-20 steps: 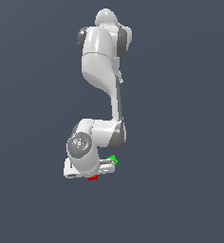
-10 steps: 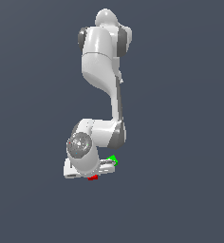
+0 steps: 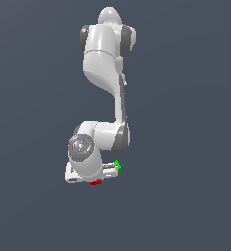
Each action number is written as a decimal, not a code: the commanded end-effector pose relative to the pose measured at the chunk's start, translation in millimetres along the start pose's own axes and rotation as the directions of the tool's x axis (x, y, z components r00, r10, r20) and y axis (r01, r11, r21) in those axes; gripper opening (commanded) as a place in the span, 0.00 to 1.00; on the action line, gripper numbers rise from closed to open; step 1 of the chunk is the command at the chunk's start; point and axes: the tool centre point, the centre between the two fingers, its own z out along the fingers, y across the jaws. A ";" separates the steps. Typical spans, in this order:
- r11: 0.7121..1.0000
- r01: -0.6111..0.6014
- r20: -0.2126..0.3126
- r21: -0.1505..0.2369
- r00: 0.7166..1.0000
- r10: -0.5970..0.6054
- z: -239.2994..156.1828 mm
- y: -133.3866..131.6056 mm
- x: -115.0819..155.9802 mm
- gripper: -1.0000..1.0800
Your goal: Stack the red cube on top of the green cube.
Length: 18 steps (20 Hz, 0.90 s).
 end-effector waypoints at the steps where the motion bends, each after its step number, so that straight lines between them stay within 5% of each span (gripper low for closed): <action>1: 1.000 0.000 -0.002 -0.001 1.000 0.000 -12.5 0.1 0.4 0.00; 10: 1.000 0.000 -0.003 -0.001 1.000 0.000 -73.1 -0.1 -0.4 0.00; 18: 1.000 0.000 -0.003 -0.001 1.000 0.000 -89.5 0.3 1.1 0.00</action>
